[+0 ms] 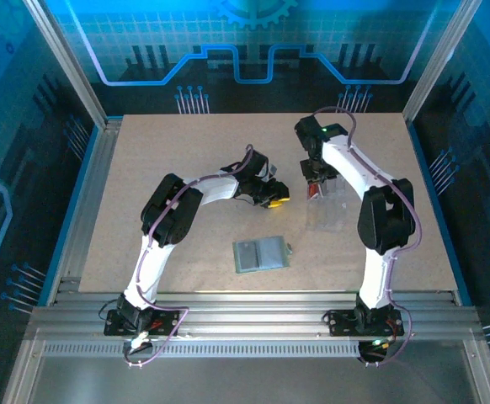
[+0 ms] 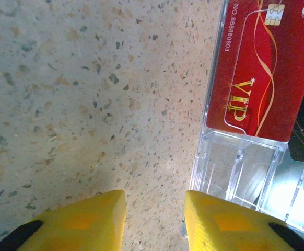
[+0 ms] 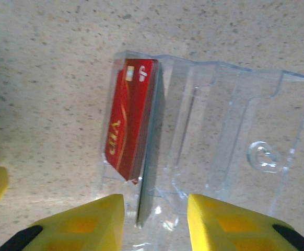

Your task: Put the credit cards into the card holder

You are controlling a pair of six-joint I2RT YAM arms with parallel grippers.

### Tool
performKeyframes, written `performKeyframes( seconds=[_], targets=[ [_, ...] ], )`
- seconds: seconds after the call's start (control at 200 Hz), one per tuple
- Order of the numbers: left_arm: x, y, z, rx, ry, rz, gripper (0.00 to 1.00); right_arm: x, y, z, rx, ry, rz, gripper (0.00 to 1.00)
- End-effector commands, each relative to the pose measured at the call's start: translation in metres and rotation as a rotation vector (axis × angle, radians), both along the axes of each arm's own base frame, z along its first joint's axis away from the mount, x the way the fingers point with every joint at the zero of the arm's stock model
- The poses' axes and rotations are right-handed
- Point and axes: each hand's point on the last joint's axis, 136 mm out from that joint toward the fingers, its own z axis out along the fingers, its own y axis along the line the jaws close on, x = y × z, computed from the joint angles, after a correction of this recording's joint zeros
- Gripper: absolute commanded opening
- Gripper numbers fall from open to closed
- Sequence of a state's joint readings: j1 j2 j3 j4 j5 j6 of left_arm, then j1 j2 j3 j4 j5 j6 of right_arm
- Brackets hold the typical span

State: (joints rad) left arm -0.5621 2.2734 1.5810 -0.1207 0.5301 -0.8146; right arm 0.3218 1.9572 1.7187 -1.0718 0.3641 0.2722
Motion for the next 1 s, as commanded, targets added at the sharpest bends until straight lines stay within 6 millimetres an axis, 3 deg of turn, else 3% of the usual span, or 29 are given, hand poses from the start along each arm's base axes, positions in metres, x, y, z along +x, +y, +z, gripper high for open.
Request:
performKeyframes(
  seconds=[0.0,0.235,0.375,0.605,0.735,0.996],
  targets=[
    [0.007,-0.006,0.032,-0.065,-0.017,-0.007,0.33,-0.005,0.010,-0.002,0.178,0.017,-0.034,0.40],
    [0.018,-0.024,0.056,-0.168,-0.018,-0.025,0.14,-0.005,0.005,-0.008,0.363,0.024,-0.121,0.42],
    [0.024,-0.031,0.064,-0.203,-0.015,-0.026,0.09,-0.003,0.010,-0.013,0.440,0.030,-0.137,0.41],
    [0.032,-0.039,0.063,-0.239,0.007,-0.016,0.07,-0.002,0.017,-0.023,0.508,0.049,-0.151,0.40],
    [0.031,-0.036,0.060,-0.230,0.011,-0.008,0.08,-0.003,0.011,-0.034,0.475,0.064,-0.166,0.40],
    [0.029,-0.032,0.051,-0.218,0.025,0.003,0.08,-0.003,-0.001,-0.037,0.385,0.043,-0.184,0.43]
  ],
)
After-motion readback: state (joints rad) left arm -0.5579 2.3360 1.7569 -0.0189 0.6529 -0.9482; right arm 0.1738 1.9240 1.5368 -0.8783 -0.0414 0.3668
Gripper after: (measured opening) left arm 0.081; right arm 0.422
